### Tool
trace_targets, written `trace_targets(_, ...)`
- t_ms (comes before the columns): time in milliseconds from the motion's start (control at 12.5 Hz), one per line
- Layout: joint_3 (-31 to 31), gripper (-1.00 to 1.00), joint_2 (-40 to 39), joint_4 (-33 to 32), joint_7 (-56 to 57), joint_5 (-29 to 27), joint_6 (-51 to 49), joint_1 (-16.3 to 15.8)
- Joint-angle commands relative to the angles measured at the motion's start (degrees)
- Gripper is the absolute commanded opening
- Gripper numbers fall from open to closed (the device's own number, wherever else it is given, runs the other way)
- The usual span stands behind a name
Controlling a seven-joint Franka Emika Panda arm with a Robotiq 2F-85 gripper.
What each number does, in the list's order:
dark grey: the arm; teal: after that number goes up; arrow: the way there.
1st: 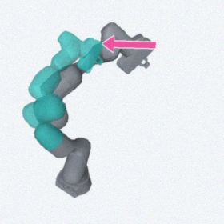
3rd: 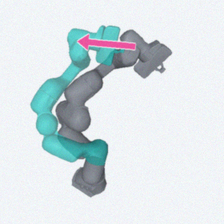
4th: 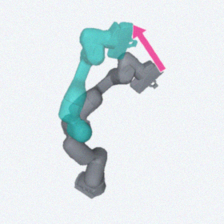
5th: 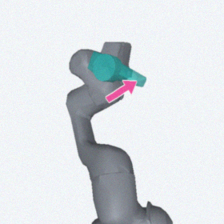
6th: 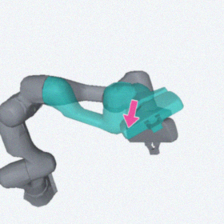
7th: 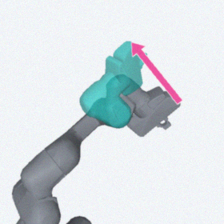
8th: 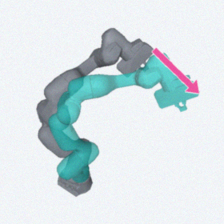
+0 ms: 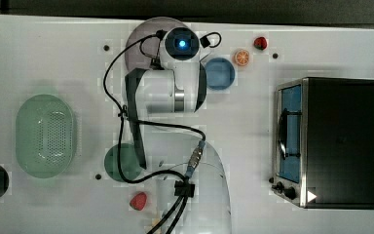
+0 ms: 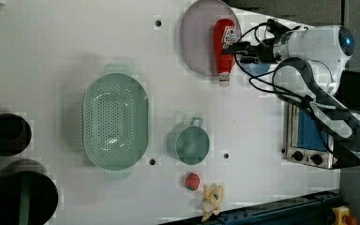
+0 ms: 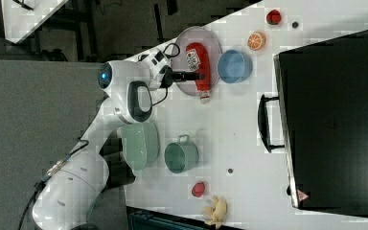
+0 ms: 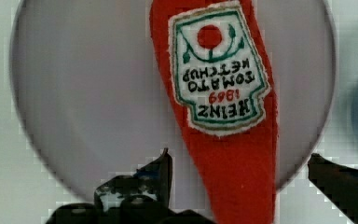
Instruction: Pick ketchup from plate and place it on table.
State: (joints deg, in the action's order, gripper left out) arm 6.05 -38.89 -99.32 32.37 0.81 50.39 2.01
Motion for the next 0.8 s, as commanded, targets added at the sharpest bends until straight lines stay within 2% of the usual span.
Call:
trace_targets(80,0.0,1.00,-1.2,2.2,2.9,4.5,1.0,0.1)
trace_targets(800,-0.1,1.00,-6.8,2.3,2.9,4.5,13.1,-0.1)
